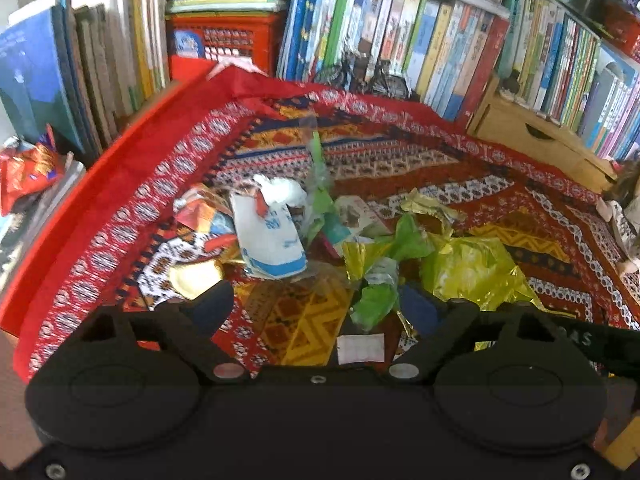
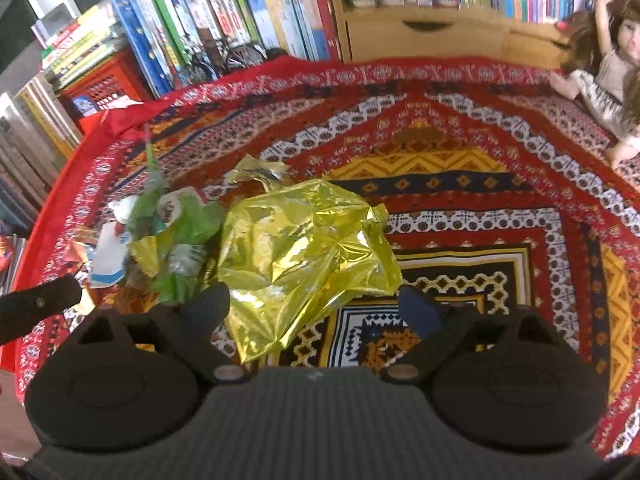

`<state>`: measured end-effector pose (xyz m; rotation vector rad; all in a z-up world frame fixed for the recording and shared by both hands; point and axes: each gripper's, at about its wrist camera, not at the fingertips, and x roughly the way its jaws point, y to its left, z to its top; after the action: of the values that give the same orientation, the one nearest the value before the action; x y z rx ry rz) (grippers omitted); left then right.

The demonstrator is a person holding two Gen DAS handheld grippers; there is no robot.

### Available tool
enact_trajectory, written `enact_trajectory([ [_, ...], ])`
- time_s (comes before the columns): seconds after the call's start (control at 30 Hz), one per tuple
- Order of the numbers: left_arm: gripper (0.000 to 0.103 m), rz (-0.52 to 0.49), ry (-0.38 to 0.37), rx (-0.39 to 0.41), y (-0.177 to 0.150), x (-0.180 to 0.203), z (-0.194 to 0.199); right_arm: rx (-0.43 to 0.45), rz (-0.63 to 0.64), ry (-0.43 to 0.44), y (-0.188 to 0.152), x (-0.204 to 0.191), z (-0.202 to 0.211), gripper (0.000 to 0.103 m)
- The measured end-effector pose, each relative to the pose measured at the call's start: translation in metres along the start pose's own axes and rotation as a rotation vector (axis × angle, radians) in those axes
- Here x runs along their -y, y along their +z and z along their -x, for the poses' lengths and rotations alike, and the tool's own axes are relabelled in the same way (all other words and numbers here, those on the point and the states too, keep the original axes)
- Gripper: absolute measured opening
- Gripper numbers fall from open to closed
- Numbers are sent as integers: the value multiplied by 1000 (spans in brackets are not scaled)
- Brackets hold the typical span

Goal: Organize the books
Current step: 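Grasp the green-silver wrapper with the left tool while the right tool grasps the yellow foil bag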

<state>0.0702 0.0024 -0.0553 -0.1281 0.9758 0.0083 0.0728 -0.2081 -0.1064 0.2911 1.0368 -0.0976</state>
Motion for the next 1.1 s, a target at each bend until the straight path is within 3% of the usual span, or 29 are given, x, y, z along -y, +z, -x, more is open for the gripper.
enact_trajectory([
  [0.3,63,4,-67,-50,-1,18,-36,-66,-63,13,8,17,-34,81],
  [0.43,60,6,-108,-58,2,30,-48,-48,-82,28,9,24,-34,81],
  [0.6,58,12,-95,-82,7,39,-69,-68,-122,70,9,35,-42,78],
  [0.73,54,37,-80,-105,10,41,-88,-84,-133,98,9,37,-51,65],
  [0.77,49,46,-78,-112,10,41,-93,-88,-135,106,9,36,-53,57],
  [0.87,27,71,-82,-157,9,40,-102,-105,-133,128,9,36,-58,46],
  [1.1,26,91,-74,-122,2,46,-82,-98,-113,135,8,42,-48,34],
])
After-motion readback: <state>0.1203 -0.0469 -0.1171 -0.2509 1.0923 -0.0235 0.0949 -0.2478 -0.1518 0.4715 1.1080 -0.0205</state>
